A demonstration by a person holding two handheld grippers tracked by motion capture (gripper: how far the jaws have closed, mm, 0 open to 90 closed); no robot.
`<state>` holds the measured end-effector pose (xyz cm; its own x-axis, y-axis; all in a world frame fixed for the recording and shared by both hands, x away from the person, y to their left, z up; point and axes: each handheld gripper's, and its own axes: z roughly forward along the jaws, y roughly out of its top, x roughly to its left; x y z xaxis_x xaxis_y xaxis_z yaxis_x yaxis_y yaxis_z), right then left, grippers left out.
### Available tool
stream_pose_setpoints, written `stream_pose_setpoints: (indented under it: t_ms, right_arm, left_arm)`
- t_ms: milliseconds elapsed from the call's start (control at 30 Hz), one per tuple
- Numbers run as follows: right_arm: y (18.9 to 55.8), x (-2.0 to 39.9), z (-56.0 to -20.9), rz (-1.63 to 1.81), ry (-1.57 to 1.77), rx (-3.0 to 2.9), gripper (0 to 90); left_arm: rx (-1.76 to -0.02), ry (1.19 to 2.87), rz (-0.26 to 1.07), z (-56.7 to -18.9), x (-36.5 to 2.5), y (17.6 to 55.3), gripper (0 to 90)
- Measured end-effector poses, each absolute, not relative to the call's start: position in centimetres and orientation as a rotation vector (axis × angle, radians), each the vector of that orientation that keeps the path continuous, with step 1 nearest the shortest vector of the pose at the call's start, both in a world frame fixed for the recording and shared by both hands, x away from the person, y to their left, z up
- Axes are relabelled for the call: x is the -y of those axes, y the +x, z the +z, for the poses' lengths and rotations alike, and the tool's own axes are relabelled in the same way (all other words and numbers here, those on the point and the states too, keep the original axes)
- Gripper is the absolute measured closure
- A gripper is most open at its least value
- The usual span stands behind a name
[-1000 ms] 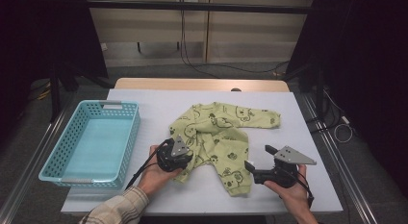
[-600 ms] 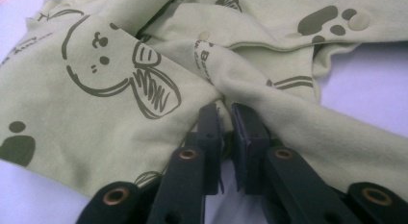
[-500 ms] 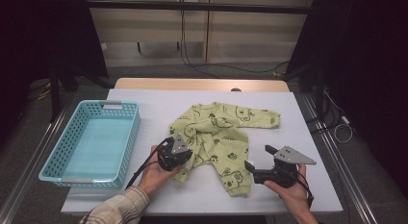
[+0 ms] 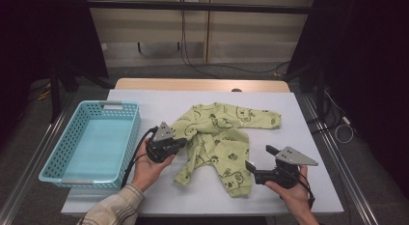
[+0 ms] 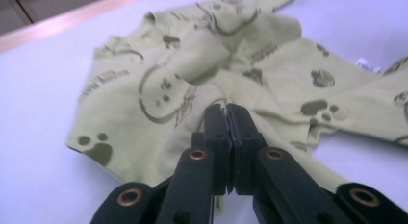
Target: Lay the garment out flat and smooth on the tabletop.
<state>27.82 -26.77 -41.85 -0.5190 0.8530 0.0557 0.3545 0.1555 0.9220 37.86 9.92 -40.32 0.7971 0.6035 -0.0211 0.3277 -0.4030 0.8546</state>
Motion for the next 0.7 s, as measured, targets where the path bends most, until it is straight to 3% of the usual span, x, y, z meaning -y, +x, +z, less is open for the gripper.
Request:
stream_pose_setpoints:
  t_ms: [700]
  right_arm:
    - [27.9, 26.9, -41.8, 1.344, 1.146, -1.946, 5.2]
  left_arm:
    - [-0.876, 1.783, 0.452, -33.3, -10.9, 43.2, 88.4]
